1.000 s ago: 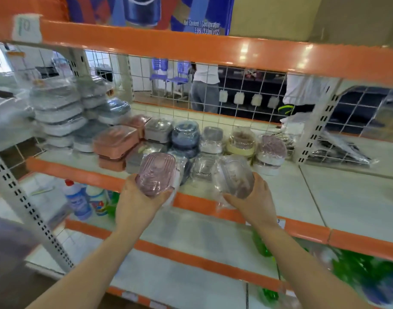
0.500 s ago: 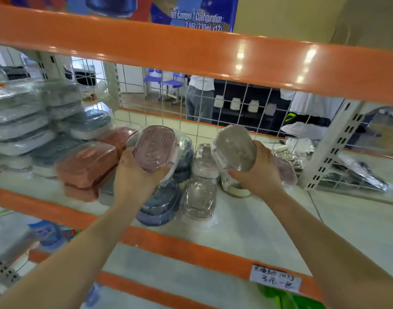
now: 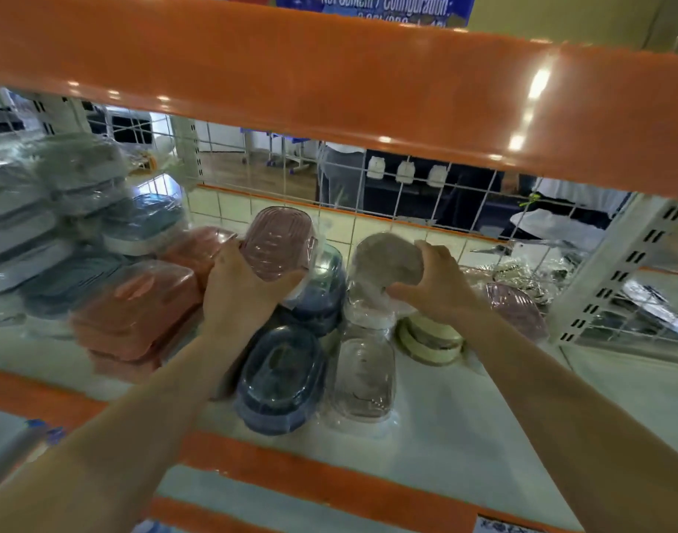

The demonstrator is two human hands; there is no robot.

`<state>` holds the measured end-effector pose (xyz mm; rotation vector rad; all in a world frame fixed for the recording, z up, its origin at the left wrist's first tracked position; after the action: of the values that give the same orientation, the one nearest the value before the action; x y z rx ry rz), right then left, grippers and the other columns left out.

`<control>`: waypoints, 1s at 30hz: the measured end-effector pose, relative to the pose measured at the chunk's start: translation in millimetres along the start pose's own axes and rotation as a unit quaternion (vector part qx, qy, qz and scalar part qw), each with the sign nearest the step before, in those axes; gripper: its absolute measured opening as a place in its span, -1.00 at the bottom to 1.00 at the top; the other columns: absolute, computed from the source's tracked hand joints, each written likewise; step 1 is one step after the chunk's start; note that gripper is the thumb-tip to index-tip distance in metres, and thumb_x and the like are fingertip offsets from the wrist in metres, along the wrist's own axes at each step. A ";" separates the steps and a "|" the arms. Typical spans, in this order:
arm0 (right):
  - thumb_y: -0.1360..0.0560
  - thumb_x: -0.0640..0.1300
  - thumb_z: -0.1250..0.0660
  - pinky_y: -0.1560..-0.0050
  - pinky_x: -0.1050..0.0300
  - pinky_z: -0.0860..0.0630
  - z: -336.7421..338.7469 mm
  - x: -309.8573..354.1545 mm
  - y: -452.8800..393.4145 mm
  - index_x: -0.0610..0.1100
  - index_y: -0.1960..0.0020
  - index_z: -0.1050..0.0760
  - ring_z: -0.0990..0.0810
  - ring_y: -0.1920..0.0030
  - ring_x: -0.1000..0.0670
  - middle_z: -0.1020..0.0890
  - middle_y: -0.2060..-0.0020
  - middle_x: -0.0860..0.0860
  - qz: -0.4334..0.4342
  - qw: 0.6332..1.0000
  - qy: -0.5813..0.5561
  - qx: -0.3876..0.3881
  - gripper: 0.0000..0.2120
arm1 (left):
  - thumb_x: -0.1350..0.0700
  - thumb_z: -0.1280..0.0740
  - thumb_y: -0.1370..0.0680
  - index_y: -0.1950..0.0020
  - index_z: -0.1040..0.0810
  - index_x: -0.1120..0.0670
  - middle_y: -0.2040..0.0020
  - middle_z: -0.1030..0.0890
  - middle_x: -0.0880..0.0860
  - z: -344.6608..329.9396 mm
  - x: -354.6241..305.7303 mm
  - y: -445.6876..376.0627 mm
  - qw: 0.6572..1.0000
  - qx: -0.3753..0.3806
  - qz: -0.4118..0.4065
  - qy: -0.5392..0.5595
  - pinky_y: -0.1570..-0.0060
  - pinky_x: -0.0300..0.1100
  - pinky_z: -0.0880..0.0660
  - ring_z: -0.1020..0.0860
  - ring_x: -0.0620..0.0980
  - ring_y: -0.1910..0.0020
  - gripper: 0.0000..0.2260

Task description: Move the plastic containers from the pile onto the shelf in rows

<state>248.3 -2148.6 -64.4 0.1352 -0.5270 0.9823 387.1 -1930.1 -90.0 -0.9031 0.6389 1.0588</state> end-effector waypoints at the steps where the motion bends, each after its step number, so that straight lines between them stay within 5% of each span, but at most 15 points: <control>1: -0.27 0.25 -0.37 -0.27 -0.10 -0.37 -1.5 3.0 -0.5 -0.15 -0.40 -0.30 -0.36 -0.25 -0.13 -0.38 -0.26 -0.11 0.000 1.000 0.003 0.008 -0.18 | -0.30 -0.48 -0.17 -0.28 -0.40 0.14 -0.13 -0.56 0.04 -1.2 1.4 -3.1 1.000 0.005 -0.004 0.003 0.02 -0.09 -0.49 -0.55 0.05 -0.07 -0.18; 3: -0.19 0.32 -0.26 -0.25 -0.08 -0.37 -1.9 7.5 -3.2 -0.14 -0.26 -0.46 -0.39 -0.24 -0.16 -0.43 -0.23 -0.14 0.004 1.000 0.006 0.006 -0.22 | -0.25 -0.52 -0.21 -0.29 -0.39 0.14 -0.13 -0.55 0.05 -2.8 4.4 -6.9 1.000 0.013 -0.005 -0.002 -0.01 -0.10 -0.48 -0.55 0.05 -0.08 -0.20; 7: -0.45 0.07 -0.36 -0.24 0.03 -0.26 -4.1 15.0 -7.3 -0.22 -0.26 -0.47 -0.30 -0.32 -0.13 -0.39 -0.33 -0.15 0.016 0.999 0.050 -0.016 -0.51 | -0.16 -0.55 -0.25 -0.33 -0.35 0.16 -0.18 -0.54 0.09 1.5 10.5 -11.7 1.000 -0.003 -0.002 -0.002 -0.05 -0.10 -0.43 -0.52 0.11 -0.15 -0.22; 10: -0.41 0.25 -0.35 -0.11 0.05 -0.33 -8.2 22.1 -13.9 -0.18 -0.27 -0.44 -0.39 -0.18 -0.11 -0.50 -0.16 -0.12 0.012 0.994 0.097 -0.047 -0.38 | -0.16 -0.55 -0.25 -0.29 -0.35 0.14 -0.15 -0.54 0.08 7.6 13.9 -18.6 1.000 -0.005 0.001 0.011 -0.09 -0.03 -0.48 -0.53 0.09 -0.11 -0.25; 13: -0.36 0.38 -0.29 -0.21 -0.02 -0.33 -13.9 24.9 -20.6 -0.19 -0.32 -0.35 -0.35 -0.28 -0.15 -0.47 -0.23 -0.13 -0.027 0.985 0.171 -0.028 -0.22 | -0.13 -0.55 -0.27 -0.26 -0.36 0.12 -0.06 -0.49 -0.01 12.8 13.7 -22.4 1.000 0.001 0.000 0.013 0.04 -0.13 -0.40 -0.48 -0.02 0.01 -0.30; 19: -0.35 0.32 -0.37 -0.24 -0.01 -0.32 -16.9 25.4 -21.8 -0.18 -0.35 -0.33 -0.33 -0.30 -0.13 -0.43 -0.25 -0.11 -0.006 0.988 0.153 -0.027 -0.22 | -0.09 -0.56 -0.28 -0.30 -0.36 0.15 -0.09 -0.52 0.01 15.8 24.5 -20.5 1.000 0.012 0.002 0.025 0.03 -0.16 -0.40 -0.50 -0.02 -0.03 -0.28; 22: -0.31 0.19 -0.48 -0.20 0.03 -0.38 -15.3 23.1 -21.6 -0.17 -0.28 -0.42 -0.43 -0.19 -0.07 -0.50 -0.13 -0.05 0.044 0.997 0.063 0.005 -0.32 | -0.05 -0.56 -0.31 -0.31 -0.36 0.18 -0.06 -0.51 0.01 16.7 25.8 -17.0 1.000 0.017 0.004 0.022 0.02 -0.17 -0.40 -0.46 -0.04 0.01 -0.30; 27: -0.50 -0.30 -0.34 -0.18 0.33 -0.28 -12.9 27.1 -15.5 -0.15 -0.37 -0.42 -0.41 -0.22 0.13 -0.44 -0.36 0.02 0.107 0.989 -0.017 0.102 -0.55 | -0.10 -0.56 -0.28 -0.32 -0.34 0.19 -0.15 -0.54 0.08 14.0 27.7 -14.4 0.999 0.026 0.000 0.024 -0.01 -0.13 -0.43 -0.50 0.02 -0.06 -0.25; 30: -0.48 -0.31 -0.31 -0.27 0.16 -0.37 -15.2 30.3 -16.7 -0.14 -0.32 -0.47 -0.44 -0.29 -0.03 -0.49 -0.30 -0.05 0.114 0.992 -0.004 0.061 -0.59 | -0.11 -0.57 -0.27 -0.33 -0.33 0.17 -0.17 -0.54 0.08 11.4 30.4 -13.1 0.999 0.032 0.002 0.021 0.01 -0.14 -0.42 -0.51 0.03 -0.09 -0.23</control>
<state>280.9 -2129.8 -60.9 0.1917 -0.4968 1.2392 410.9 -1909.1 -104.8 -0.8707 0.7067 1.0187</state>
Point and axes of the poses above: each hand's wrist, its own y-axis away from the middle knuckle, its own z-axis out of the back of the hand, x = y × z, the point moved 4 cm from there along -y, towards the middle knuckle
